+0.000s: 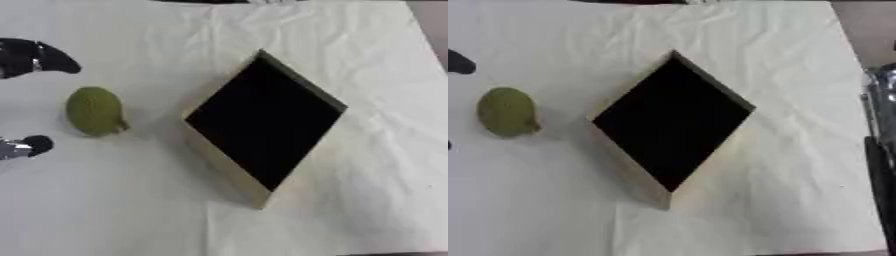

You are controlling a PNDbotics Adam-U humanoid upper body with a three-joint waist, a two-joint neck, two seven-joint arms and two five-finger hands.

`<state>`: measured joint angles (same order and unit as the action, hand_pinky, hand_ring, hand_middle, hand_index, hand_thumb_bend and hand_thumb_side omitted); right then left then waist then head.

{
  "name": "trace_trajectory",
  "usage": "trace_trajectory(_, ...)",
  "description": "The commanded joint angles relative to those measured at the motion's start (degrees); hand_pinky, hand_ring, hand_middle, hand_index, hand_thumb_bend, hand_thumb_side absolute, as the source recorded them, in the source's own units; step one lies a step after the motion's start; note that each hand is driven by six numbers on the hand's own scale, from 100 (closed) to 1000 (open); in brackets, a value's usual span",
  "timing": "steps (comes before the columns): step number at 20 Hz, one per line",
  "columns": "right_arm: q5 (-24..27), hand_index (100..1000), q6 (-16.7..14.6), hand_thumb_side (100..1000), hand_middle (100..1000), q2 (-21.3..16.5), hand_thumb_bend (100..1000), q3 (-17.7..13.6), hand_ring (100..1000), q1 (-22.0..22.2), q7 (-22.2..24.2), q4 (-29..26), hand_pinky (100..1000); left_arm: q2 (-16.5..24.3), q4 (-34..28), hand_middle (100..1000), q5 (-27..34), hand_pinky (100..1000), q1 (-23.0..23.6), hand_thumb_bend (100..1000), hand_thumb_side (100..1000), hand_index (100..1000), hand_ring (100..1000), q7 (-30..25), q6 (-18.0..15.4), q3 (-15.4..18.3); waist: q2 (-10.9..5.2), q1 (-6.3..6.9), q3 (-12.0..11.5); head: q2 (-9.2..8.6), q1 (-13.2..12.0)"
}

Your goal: Pick up objects on the table and place them in the box.

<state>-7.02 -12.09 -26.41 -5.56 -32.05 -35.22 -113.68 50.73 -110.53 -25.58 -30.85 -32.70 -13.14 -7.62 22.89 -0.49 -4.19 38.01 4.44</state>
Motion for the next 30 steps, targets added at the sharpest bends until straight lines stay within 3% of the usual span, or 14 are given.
trace_trajectory(1, 0.38, 819, -0.06, 597, 675, -0.72, 314, -0.04, 682, -0.71, 0.29, -0.91, 819, 0.4, 1.25, 828, -1.7, 827, -1.15, 486, 100, 936, 824, -0.89, 0.95, -0.25, -1.56, 0.18, 0.06, 0.03, -0.15)
trace_trajectory(14, 0.62, 819, -0.05, 597, 674, -0.43, 313, 0.22, 682, -0.95, 0.57, -0.91, 820, -3.56, 9.12, 843, -7.89, 820, -4.28, 434, 100, 932, 834, -0.55, 1.19, -2.8, -1.38, -0.1, 0.32, -0.16, -0.48)
trace_trajectory(22, 0.69, 819, 0.03, 598, 673, -0.22, 313, 0.26, 682, -0.95, 0.52, -0.91, 820, -6.32, 14.86, 851, -8.35, 823, -7.38, 431, 100, 933, 841, -5.01, 0.82, -3.27, -1.05, -0.11, 0.48, -0.13, -0.8)
trace_trajectory(30, 0.81, 819, 0.13, 598, 672, 0.07, 312, 0.32, 682, -0.98, 0.53, -0.91, 821, -9.89, 19.75, 861, -10.03, 817, -11.76, 442, 100, 936, 846, -5.67, -0.2, -3.12, -0.83, -0.44, 0.7, -0.45, -1.35)
